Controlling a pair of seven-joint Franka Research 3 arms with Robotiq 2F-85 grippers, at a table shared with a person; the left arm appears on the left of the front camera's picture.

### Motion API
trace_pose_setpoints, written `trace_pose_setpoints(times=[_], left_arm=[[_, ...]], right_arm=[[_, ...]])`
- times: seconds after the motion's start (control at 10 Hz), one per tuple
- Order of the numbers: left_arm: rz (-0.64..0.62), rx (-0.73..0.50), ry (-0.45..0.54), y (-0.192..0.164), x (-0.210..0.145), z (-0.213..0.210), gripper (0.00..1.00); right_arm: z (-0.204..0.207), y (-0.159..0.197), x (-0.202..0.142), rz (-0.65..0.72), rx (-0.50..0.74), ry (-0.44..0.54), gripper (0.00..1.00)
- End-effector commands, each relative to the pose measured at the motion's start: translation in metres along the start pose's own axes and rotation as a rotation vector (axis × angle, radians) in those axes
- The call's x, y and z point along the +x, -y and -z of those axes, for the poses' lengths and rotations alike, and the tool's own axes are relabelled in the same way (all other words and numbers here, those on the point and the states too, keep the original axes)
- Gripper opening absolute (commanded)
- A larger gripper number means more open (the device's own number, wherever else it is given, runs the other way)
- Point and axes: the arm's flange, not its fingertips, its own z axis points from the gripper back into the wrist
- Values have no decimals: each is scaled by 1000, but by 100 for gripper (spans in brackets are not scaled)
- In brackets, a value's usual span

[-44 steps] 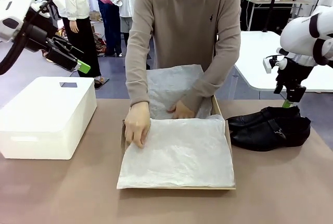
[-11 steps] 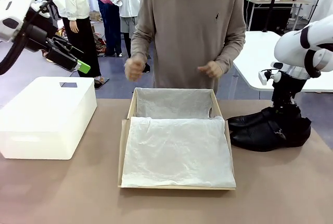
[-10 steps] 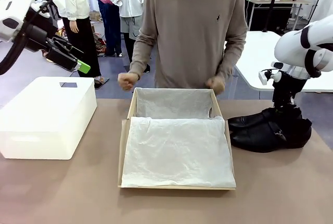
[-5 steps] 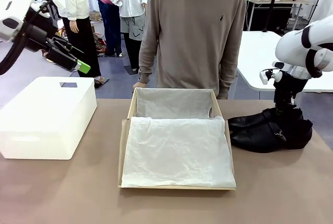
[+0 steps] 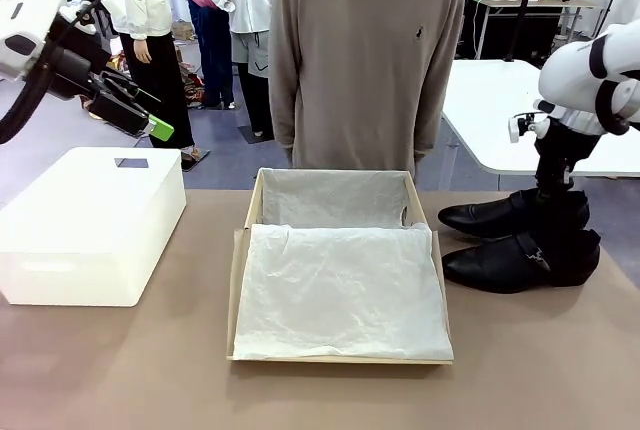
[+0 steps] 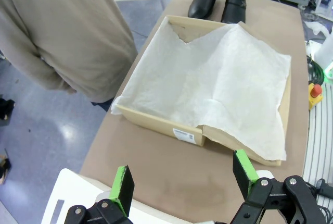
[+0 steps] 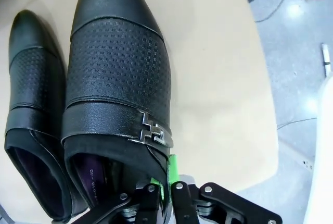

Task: Pack the shoes into the box.
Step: Place one shoe of the Shoes into the Shoes Box.

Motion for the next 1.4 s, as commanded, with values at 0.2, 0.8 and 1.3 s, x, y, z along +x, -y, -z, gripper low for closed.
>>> trace_pose_setpoints(times=[0.2,0.8,1.3], left_arm=[[3,-11,15,0,0,0,100],[3,-11,15,0,0,0,100],[3,-11,15,0,0,0,100]], right_arm=[[-54,17,14,62,-20,-55,0],[-158,-7,81,115,12,-83,0],[-175,-44,151,63,62,-99,0]])
